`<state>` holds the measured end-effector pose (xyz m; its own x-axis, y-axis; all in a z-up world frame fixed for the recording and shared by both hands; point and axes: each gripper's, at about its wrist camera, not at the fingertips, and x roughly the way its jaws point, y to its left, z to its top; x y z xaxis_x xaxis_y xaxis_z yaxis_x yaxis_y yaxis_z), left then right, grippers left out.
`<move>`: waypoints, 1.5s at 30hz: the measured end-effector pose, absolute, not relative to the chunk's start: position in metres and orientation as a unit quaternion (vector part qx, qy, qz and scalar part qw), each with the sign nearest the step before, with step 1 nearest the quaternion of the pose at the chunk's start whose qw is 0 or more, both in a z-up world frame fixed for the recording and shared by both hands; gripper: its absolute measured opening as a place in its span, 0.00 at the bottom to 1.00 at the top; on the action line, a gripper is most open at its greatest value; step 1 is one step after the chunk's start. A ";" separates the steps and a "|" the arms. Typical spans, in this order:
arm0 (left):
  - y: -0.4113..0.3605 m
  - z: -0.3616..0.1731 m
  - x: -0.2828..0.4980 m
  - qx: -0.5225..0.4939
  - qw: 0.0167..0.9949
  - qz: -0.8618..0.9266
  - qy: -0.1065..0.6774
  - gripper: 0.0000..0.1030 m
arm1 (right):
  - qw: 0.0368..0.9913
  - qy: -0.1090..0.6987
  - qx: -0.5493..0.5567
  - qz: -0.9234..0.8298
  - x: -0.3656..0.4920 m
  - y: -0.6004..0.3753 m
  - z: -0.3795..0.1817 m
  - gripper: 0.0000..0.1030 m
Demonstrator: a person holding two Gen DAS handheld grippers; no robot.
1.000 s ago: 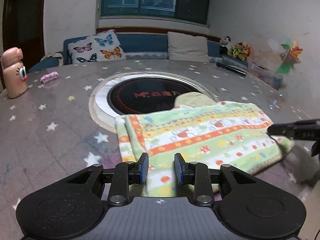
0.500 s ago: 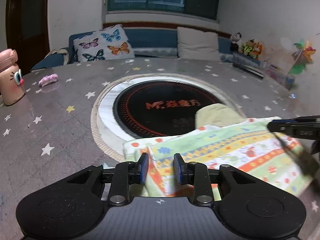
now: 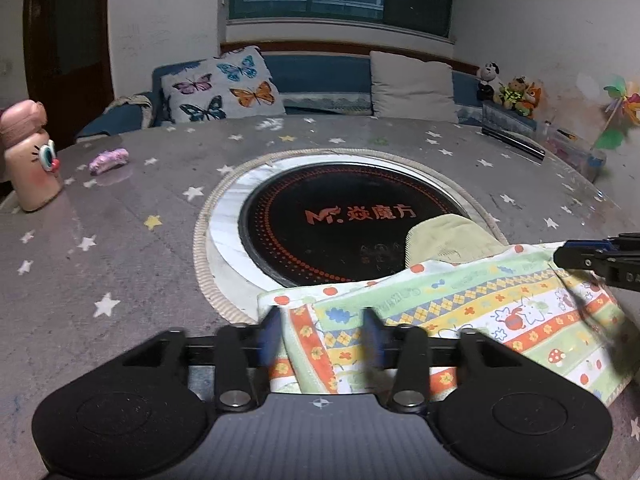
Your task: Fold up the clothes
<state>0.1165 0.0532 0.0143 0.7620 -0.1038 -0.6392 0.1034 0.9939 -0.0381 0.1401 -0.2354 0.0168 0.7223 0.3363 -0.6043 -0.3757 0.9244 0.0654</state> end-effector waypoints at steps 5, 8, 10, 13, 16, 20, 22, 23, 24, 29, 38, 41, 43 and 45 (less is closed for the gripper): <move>0.053 0.020 0.107 -0.001 0.942 -0.049 0.333 0.60 | 0.927 0.307 -0.041 0.213 0.123 -0.224 0.025 0.33; 0.055 0.023 0.101 -0.002 0.944 -0.039 0.329 0.74 | 0.925 0.299 -0.050 0.230 0.112 -0.214 0.030 0.40; 0.057 0.024 0.097 -0.005 0.945 -0.031 0.327 0.83 | 0.922 0.294 -0.058 0.244 0.104 -0.207 0.034 0.44; 0.063 0.025 0.090 -0.012 0.946 -0.020 0.322 0.93 | 0.917 0.288 -0.068 0.266 0.091 -0.194 0.038 0.48; 0.072 0.027 0.083 -0.026 0.947 -0.009 0.319 0.99 | 0.909 0.284 -0.087 0.294 0.079 -0.179 0.040 0.51; 0.085 0.030 0.076 -0.038 0.949 0.010 0.314 1.00 | 0.894 0.276 -0.117 0.332 0.061 -0.156 0.042 0.53; 0.091 0.032 0.073 -0.047 0.948 0.019 0.314 1.00 | 0.884 0.274 -0.132 0.354 0.053 -0.144 0.041 0.53; 0.095 0.032 0.071 -0.051 0.948 0.024 0.313 1.00 | 0.879 0.273 -0.139 0.364 0.048 -0.138 0.041 0.53; 0.097 0.032 0.070 -0.056 0.947 0.027 0.314 1.00 | 0.874 0.273 -0.148 0.375 0.044 -0.131 0.039 0.53; 0.109 0.030 0.066 -0.087 0.942 0.035 0.322 1.00 | 0.848 0.262 -0.204 0.414 0.024 -0.097 0.028 0.53; 0.117 0.024 0.068 -0.164 0.923 0.002 0.348 1.00 | 0.825 0.244 -0.265 0.435 0.009 -0.060 0.014 0.48; 0.117 0.021 0.072 -0.185 0.915 -0.009 0.358 0.99 | 0.829 0.243 -0.259 0.432 0.011 -0.060 0.015 0.36; 0.116 0.018 0.074 -0.200 0.909 -0.015 0.366 0.98 | 0.831 0.243 -0.255 0.430 0.012 -0.060 0.016 0.26; 0.115 0.015 0.077 -0.217 0.901 -0.021 0.375 0.95 | 0.834 0.242 -0.251 0.428 0.014 -0.060 0.016 0.21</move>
